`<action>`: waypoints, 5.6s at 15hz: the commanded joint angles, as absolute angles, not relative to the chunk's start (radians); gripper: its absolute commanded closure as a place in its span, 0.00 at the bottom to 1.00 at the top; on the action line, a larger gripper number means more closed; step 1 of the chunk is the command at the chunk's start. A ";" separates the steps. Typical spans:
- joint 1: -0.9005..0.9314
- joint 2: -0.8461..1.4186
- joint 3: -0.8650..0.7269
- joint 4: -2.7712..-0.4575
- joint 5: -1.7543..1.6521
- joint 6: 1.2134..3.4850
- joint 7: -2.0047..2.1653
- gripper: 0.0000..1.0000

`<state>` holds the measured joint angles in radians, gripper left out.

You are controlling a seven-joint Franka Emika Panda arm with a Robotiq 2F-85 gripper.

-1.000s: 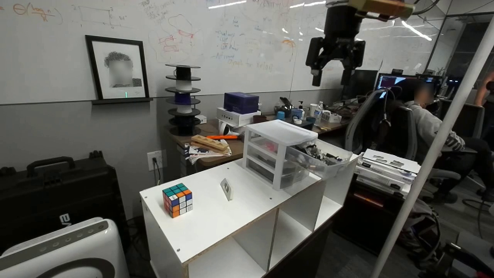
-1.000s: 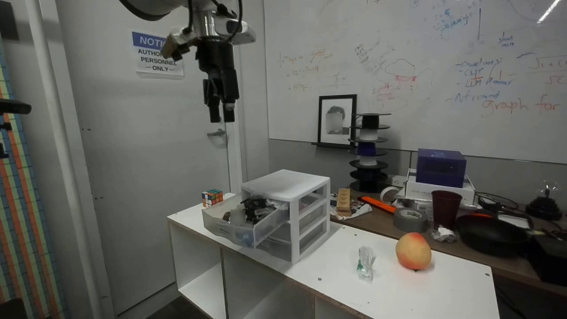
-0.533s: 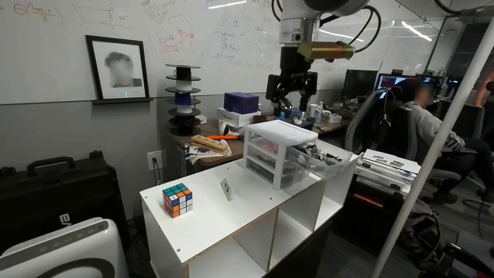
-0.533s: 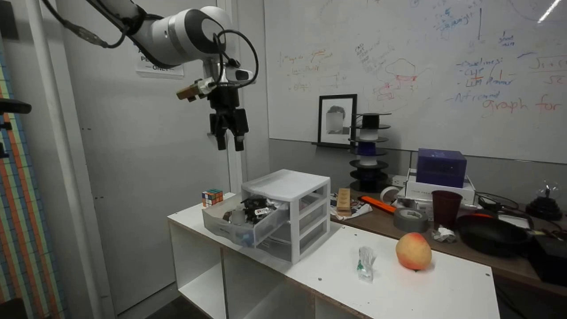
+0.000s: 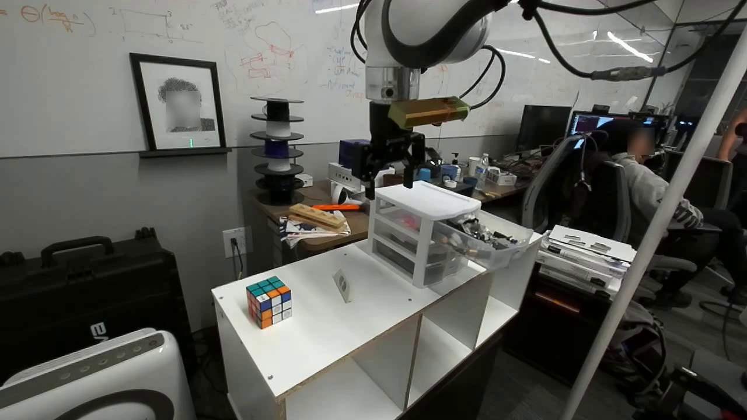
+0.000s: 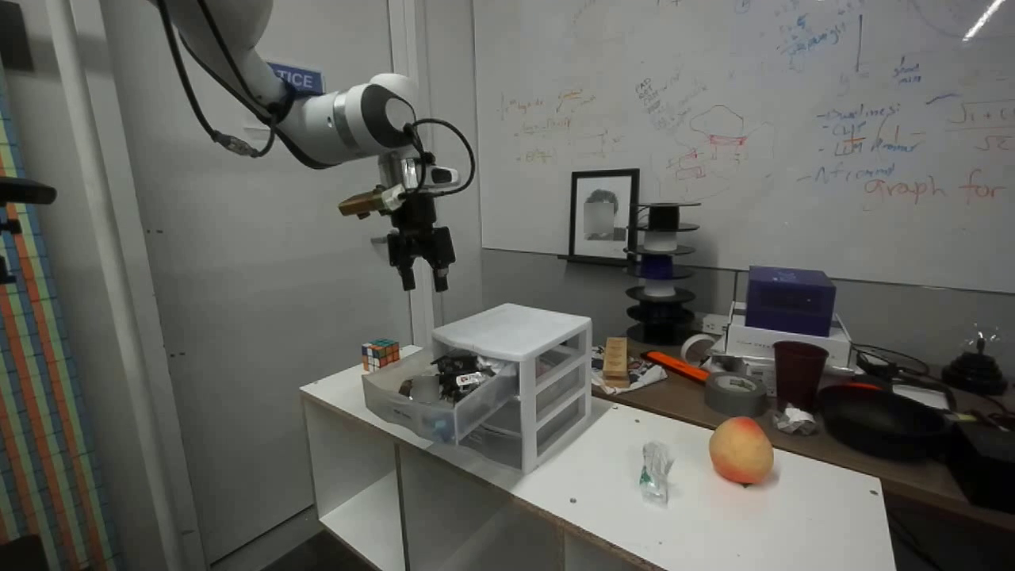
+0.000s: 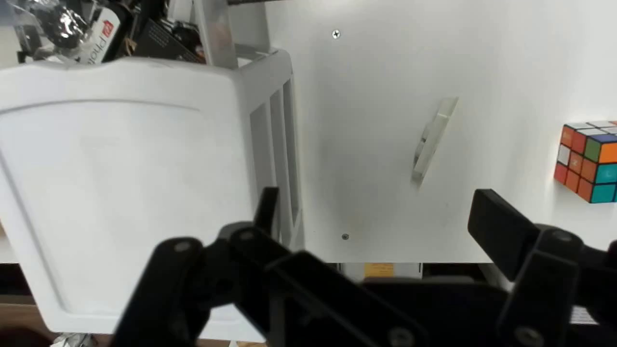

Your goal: Pick the white object and the object on the right and put them in the drawer on the table, then close it

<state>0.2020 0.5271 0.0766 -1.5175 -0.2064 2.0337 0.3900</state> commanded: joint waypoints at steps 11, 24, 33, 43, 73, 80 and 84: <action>0.226 0.614 0.041 -1.393 -0.188 2.009 0.383 0.00; 0.237 0.659 0.031 -1.342 -0.183 2.021 0.430 0.00; 0.338 0.889 0.020 -1.127 -0.186 1.985 0.468 0.00; 0.333 1.009 0.012 -1.045 -0.116 1.919 0.495 0.00; 0.395 1.123 -0.028 -0.813 -0.123 1.810 0.550 0.90; 0.449 0.921 -0.048 -0.963 -0.185 1.821 0.587 0.90; 0.475 0.788 -0.054 -1.121 -0.224 1.838 0.622 0.90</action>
